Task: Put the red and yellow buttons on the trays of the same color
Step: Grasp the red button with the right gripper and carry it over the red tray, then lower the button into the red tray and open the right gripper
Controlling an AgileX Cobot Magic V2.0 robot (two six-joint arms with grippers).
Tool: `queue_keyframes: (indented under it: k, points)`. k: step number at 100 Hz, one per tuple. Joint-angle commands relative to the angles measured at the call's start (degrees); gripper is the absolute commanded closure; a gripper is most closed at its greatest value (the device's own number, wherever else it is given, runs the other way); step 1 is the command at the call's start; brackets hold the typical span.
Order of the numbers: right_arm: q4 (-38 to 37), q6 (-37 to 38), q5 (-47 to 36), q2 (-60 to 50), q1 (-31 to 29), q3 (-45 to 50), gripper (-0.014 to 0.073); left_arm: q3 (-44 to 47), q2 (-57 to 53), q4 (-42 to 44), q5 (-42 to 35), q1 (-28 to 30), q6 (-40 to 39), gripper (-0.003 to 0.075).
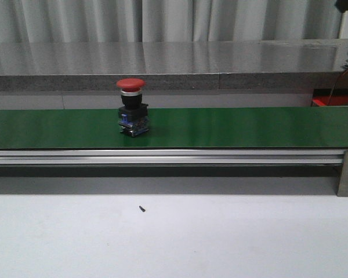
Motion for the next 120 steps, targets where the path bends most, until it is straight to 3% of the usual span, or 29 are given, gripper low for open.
queue_keyframes:
  k: [1, 30, 84, 91, 110, 120]
  points:
    - [0.0, -0.7, -2.6, 0.0, -3.7, -3.9, 0.0475, -1.6, 0.2, -1.3, -4.3, -0.3, 0.1, 0.0739]
    - [0.0, -3.1, -7.7, 10.8, -8.7, -8.5, 0.0475, -1.6, 0.2, -1.3, -4.3, -0.3, 0.1, 0.074]
    - [0.7, -3.6, -13.2, 19.1, -8.8, -9.8, 0.0458, -1.6, 0.2, -1.3, -4.3, -0.2, 0.1, 0.0739]
    - [0.7, -3.7, -12.9, 19.1, -8.8, -9.8, 0.039, -1.6, 0.2, -1.3, -4.3, -0.2, 0.1, 0.074]
    - [0.7, -4.1, -12.0, 18.0, -8.8, -9.8, 0.0042, -1.6, 0.2, -1.3, -4.3, -0.2, 0.1, 0.0739]
    - [0.4, -4.1, -12.3, 15.8, -8.9, -9.8, -0.0008, -1.6, 0.2, -1.3, -4.3, -0.2, 0.1, 0.0739]
